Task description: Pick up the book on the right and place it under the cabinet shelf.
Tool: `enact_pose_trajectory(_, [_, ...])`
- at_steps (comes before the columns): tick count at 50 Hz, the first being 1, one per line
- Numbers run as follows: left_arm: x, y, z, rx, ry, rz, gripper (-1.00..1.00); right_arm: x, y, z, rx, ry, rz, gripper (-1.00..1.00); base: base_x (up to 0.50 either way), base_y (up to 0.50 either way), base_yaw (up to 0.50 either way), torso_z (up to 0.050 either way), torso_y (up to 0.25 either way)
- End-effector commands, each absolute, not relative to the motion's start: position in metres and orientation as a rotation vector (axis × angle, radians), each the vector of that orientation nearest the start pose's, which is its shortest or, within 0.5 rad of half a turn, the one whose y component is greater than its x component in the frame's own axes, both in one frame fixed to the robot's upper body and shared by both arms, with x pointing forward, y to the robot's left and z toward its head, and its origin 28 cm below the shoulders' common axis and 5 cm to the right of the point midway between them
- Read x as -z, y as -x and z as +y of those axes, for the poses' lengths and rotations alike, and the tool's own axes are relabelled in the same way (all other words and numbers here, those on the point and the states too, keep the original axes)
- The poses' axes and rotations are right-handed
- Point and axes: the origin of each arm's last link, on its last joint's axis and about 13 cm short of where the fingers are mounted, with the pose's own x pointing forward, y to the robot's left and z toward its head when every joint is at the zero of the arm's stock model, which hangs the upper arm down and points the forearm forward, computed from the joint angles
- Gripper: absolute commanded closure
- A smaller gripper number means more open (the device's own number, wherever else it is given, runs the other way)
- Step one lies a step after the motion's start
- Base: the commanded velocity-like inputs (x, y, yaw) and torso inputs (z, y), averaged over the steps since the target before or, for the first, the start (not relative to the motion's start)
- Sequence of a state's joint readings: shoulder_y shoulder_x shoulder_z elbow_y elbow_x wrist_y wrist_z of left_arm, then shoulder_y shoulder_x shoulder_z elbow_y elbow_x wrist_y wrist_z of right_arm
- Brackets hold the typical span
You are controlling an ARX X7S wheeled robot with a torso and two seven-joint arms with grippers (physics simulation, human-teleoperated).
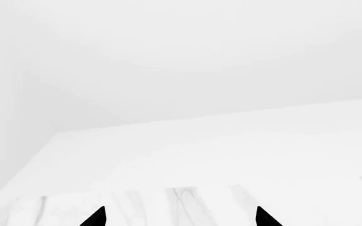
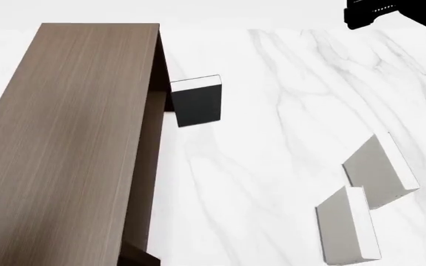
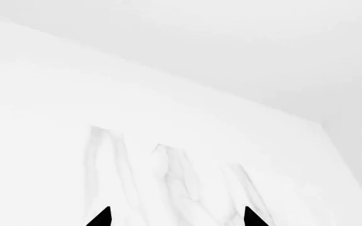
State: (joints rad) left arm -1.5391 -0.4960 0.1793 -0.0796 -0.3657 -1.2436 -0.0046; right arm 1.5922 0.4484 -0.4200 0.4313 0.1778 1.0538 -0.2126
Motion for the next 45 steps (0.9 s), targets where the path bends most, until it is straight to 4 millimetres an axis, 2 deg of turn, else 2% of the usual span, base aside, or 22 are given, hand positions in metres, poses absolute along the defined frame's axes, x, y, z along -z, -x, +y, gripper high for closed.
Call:
enact_pose_trajectory(1, [-0.403,-0.307,0.316,-0.107,-0.154,-0.154,-1.0,-0.39,-0.33,-0.227,0.048,0.409,0.13,-1.0,0.0,0.0,0.0,0.0,0.0])
enact_pose_trajectory(9, [-0.406,-0.304,0.315,-0.102,-0.155,-0.162,-1.0,-0.387,-0.311,-0.241,0.008,0.429,0.235,-1.0,0.0,0.0,0.0,0.0,0.0])
enact_pose_trajectory(21, [-0.407,-0.304,0.315,-0.1,-0.157,-0.168,-1.0,-0.371,-0.282,-0.257,-0.08,0.446,0.454,-1.0,0.0,0.0,0.0,0.0,0.0])
enact_pose_trajectory(32, [-0.404,-0.305,0.316,-0.102,-0.155,-0.162,-1.0,-0.359,-0.271,-0.266,-0.118,0.422,0.575,-1.0,0.0,0.0,0.0,0.0,0.0])
enact_pose_trajectory(45, [-0.4,-0.307,0.316,-0.105,-0.154,-0.154,-1.0,-0.354,-0.266,-0.264,-0.148,0.419,0.625,-1.0,0.0,0.0,0.0,0.0,0.0])
